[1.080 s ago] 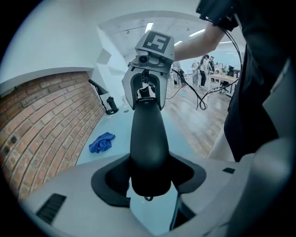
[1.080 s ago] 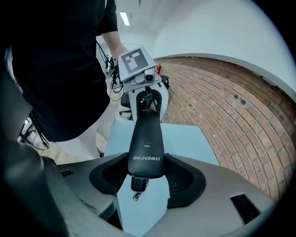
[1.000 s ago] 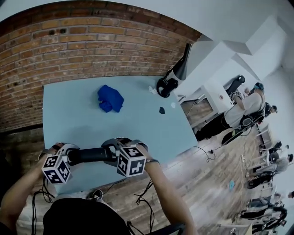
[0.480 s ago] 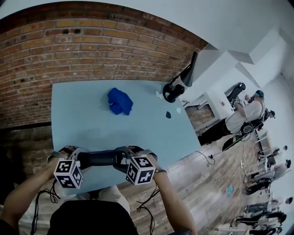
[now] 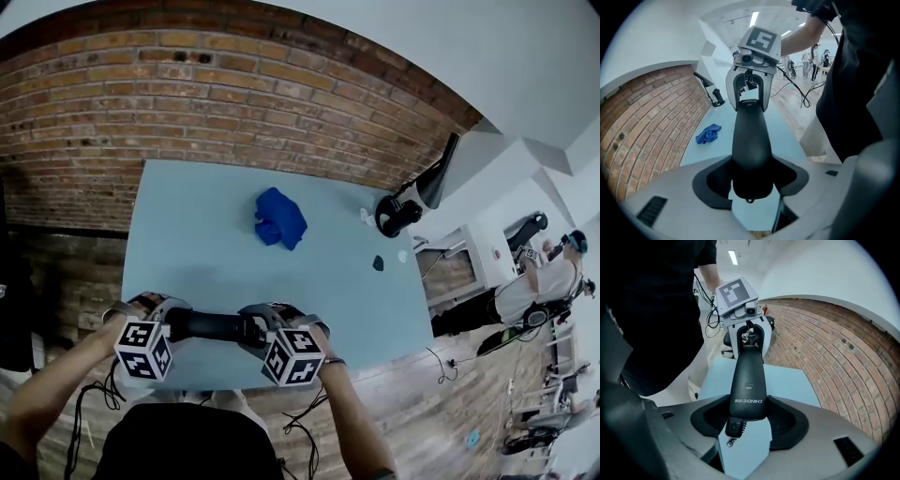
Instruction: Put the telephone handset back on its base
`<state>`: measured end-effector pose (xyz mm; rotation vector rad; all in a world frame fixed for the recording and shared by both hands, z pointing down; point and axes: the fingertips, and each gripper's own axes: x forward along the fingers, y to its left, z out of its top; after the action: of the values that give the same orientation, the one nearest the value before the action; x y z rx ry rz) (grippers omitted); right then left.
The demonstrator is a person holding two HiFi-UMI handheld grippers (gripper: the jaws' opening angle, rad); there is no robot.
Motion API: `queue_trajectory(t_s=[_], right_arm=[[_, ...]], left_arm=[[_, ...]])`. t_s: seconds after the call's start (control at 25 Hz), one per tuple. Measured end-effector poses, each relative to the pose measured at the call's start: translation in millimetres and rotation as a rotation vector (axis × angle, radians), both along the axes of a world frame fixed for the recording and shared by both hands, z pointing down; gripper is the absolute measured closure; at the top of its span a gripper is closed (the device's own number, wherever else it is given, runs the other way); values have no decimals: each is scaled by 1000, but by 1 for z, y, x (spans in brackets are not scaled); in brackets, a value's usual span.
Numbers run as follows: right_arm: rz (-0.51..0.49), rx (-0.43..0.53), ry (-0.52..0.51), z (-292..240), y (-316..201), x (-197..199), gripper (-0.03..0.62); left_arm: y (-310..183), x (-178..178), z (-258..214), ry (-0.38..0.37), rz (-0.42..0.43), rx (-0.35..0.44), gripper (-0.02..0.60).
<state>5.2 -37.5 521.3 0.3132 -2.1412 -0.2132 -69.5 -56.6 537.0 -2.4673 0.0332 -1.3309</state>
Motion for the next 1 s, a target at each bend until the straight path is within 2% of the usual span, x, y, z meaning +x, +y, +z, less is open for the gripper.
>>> queue_trajectory(t_s=[0.28,0.56,0.68,0.88,1.0], right_arm=[[-44,-13,-30,7,0,35,344],[-36,-60,-120,6,-1,50,344],[-9,-96,-135,13,0,53,344],[57,-203,-225,21,18,48,342],[59,-210,-230,23,21,46,343]], left_arm=[[2,34,9,-8,-40,-15,319],[3,51,8,47,-31,-98,321],[3,55,9,52,-5,-140,319],[18,54,6,83,65,-255,319],[21,52,10,80,83,-252,319]])
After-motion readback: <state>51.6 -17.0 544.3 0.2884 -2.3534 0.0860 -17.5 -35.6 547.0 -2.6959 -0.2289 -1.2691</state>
